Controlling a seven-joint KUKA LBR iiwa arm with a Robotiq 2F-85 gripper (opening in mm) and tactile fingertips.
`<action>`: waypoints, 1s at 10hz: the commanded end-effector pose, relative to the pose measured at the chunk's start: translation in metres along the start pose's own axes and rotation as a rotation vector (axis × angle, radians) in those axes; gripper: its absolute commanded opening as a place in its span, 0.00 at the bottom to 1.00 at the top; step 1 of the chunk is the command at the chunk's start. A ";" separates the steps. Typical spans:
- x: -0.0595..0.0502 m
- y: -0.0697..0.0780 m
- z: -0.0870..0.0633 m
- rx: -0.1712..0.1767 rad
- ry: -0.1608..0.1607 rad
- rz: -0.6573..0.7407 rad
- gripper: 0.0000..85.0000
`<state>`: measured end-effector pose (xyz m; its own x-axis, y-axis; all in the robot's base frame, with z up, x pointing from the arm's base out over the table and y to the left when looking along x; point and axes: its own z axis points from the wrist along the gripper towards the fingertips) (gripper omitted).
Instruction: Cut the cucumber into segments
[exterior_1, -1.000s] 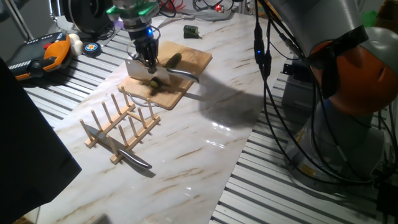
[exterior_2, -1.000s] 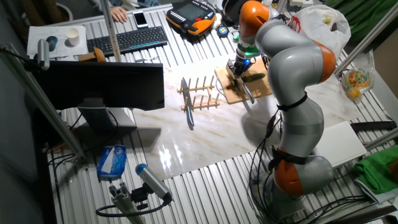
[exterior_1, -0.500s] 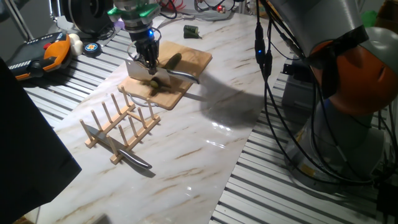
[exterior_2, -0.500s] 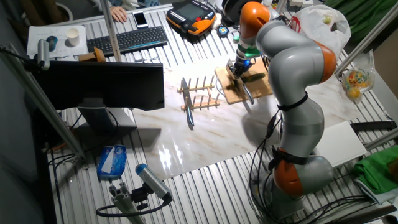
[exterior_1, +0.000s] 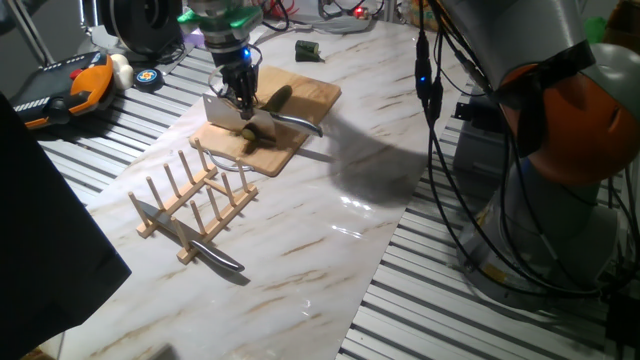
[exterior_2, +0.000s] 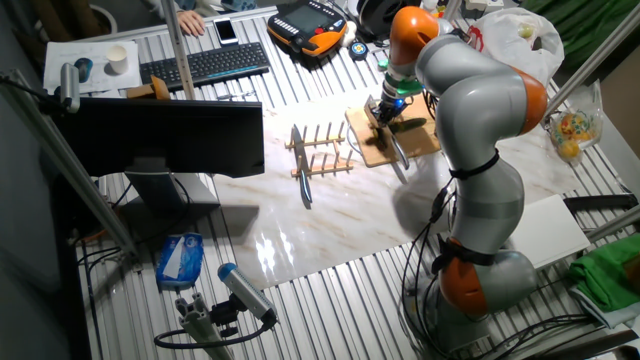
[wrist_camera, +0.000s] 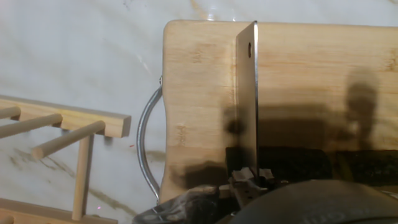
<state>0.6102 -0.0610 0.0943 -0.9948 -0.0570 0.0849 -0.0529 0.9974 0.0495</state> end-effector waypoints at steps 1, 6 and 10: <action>0.000 0.000 0.000 0.002 -0.002 -0.001 0.01; 0.000 0.002 0.003 0.000 0.006 0.003 0.01; -0.002 0.002 0.011 -0.001 0.006 0.002 0.01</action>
<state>0.6121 -0.0589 0.0848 -0.9945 -0.0552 0.0886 -0.0508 0.9974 0.0507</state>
